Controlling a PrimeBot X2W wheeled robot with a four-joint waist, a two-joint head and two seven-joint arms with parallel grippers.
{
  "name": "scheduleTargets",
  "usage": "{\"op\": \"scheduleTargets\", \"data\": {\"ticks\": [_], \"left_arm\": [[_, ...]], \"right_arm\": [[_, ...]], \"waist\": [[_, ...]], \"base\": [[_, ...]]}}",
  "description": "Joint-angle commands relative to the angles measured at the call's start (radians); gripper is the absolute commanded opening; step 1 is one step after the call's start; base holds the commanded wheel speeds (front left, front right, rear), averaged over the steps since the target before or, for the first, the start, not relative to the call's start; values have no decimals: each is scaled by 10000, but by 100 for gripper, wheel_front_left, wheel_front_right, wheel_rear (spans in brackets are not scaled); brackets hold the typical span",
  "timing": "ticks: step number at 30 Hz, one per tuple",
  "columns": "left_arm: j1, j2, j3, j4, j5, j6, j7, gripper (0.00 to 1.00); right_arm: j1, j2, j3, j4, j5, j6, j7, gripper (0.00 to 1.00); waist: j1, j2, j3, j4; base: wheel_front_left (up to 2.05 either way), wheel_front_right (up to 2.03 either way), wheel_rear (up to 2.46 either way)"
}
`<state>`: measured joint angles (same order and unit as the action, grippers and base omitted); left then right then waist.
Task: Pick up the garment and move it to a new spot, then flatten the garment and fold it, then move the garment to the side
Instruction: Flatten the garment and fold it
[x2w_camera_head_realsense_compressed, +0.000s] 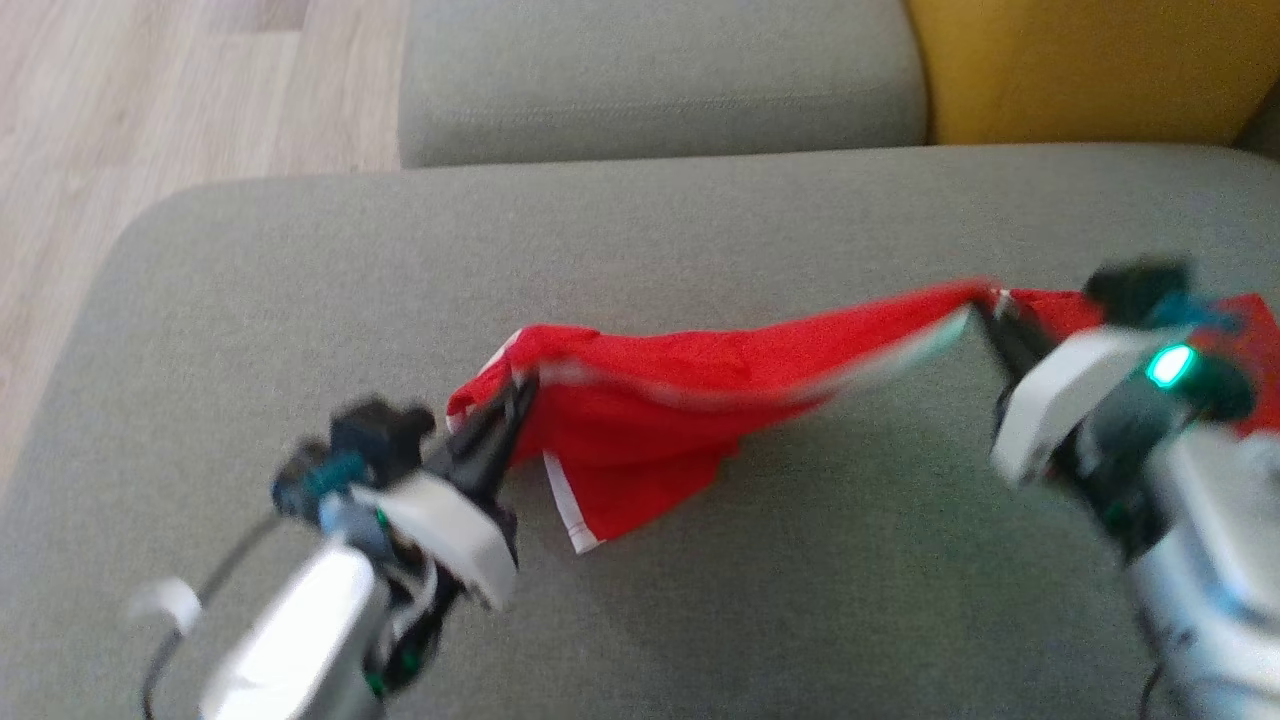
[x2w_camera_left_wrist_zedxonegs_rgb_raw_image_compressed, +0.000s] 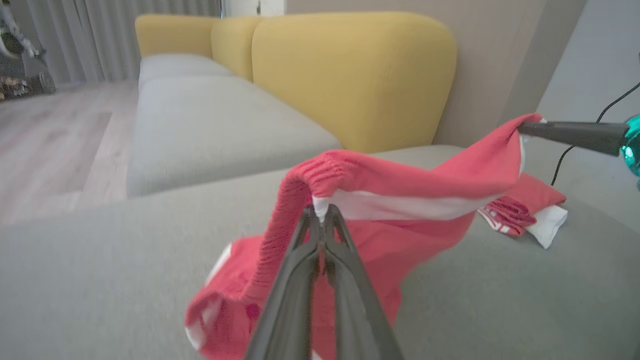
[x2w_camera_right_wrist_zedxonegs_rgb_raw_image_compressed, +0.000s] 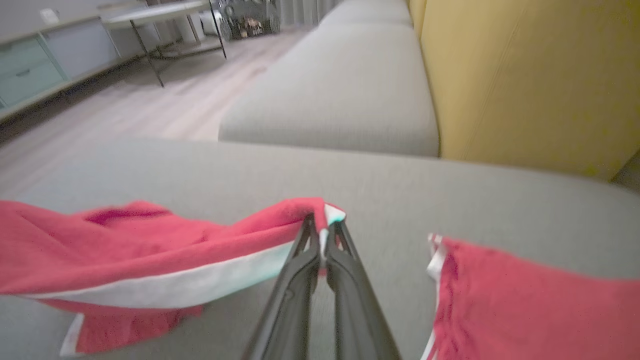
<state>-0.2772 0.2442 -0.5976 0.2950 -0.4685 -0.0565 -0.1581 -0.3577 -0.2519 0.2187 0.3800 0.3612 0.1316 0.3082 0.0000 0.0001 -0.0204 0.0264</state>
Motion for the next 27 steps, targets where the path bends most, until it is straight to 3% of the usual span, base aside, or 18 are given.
{"op": "scheduleTargets", "data": {"ticks": [1, 5, 10, 21, 27], "left_arm": [[-1142, 422, 536, -852, 45, -60, 223, 0], [-1919, 904, 912, -2145, -73, -64, 938, 0], [-2561, 1323, 1265, -3635, -389, -19, 1953, 0], [-2234, 2088, 1722, -6101, -1933, 221, 4265, 0], [-2798, 2669, 1712, -5829, -2152, -84, 5112, 0]], "right_arm": [[-801, -488, 139, -1085, 489, -9, 517, 0], [-1401, -1102, 48, -2609, 1348, -9, 1825, 0], [-1787, -1373, -472, -3989, 2125, -9, 3473, 0], [-1307, -702, -2530, -6619, 2370, -9, 7359, 0], [-1802, -321, -2857, -6796, 1785, -9, 8266, 0]], "waist": [[0, -1, -290, -195], [0, -1, -598, -323], [0, -1, -887, -375], [0, -1, -922, -385], [0, -1, -371, -441]], "base": [[0, 0, 0], [0, 0, 0], [0, 0, 0], [0, 0, 0], [0, 0, 0]]}}
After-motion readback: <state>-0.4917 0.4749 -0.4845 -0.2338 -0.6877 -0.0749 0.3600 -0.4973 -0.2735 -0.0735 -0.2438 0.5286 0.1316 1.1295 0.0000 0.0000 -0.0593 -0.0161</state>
